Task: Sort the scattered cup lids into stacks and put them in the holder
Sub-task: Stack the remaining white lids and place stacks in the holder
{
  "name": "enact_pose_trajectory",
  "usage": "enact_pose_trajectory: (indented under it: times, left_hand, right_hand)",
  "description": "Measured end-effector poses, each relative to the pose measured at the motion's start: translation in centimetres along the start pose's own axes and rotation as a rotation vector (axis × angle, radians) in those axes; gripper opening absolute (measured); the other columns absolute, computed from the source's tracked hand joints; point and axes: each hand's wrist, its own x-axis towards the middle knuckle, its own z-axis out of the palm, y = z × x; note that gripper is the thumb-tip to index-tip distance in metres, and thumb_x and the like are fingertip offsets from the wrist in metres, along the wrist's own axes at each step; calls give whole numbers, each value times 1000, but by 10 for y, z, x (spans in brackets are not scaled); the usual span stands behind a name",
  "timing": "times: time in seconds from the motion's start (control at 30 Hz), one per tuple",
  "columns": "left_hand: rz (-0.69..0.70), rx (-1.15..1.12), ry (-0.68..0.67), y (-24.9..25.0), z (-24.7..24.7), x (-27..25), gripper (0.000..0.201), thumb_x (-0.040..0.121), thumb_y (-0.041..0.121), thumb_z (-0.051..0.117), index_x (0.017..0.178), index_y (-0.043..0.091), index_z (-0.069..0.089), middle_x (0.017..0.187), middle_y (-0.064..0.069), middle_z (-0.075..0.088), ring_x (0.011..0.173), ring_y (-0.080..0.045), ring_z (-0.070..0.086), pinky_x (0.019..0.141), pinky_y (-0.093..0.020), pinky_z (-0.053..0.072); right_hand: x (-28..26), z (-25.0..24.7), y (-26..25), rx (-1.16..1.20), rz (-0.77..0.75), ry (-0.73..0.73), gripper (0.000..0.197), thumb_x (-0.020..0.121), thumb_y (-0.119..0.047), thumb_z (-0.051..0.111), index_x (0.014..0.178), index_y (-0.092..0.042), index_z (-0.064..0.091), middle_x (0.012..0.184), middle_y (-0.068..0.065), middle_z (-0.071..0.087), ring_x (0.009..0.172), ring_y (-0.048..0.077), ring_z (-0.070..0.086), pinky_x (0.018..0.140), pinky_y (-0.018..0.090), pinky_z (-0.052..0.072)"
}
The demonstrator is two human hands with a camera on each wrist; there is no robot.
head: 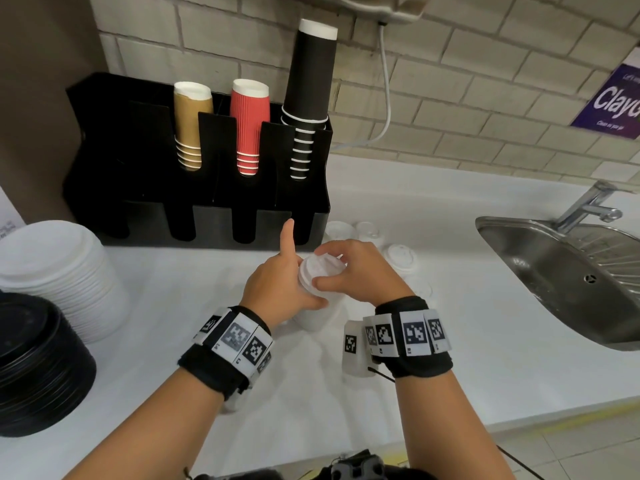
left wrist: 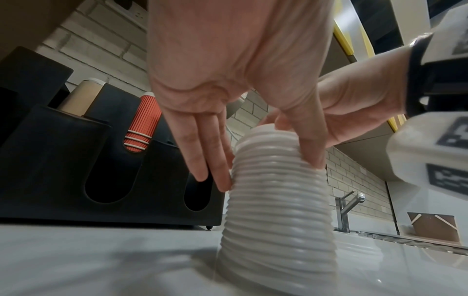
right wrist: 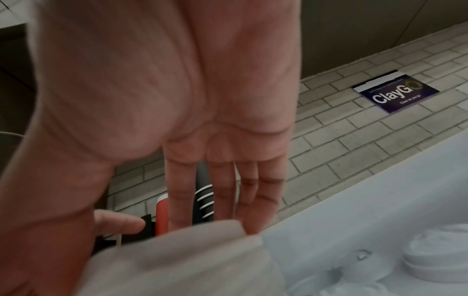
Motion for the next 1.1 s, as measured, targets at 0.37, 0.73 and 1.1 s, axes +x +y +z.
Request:
enact_pose_trajectory:
  times: [0.37, 0.73, 1.1]
  left_hand:
    - [12, -57, -12, 3, -2, -5, 54, 63, 31, 87, 113, 27, 66, 99, 7, 70, 91, -16, 66, 80, -34, 54]
    - [-16, 14, -39, 1, -5, 0, 58, 63, 40, 87, 117, 40, 64, 112, 13, 67, 95, -13, 64, 87, -36, 52]
    - [-15, 45, -37, 2, -4, 0, 61, 64, 40, 87, 120, 37, 63, 114, 12, 67, 96, -14, 64, 86, -35, 51]
  right_hand:
    - [3, 5, -2, -37, 36, -19, 56, 71, -26, 79, 125, -23, 63, 116, 1, 64, 96, 10, 54, 78, 19, 40]
    - [1, -34, 102, -217, 604, 53, 49, 92, -35, 60, 137, -18, 50, 141, 16, 44, 129, 34, 44, 109, 38, 34]
    - [4, -39, 131, -245, 668, -68, 49, 85, -24, 70, 132, -23, 54, 136, 8, 53, 123, 26, 53, 98, 31, 43]
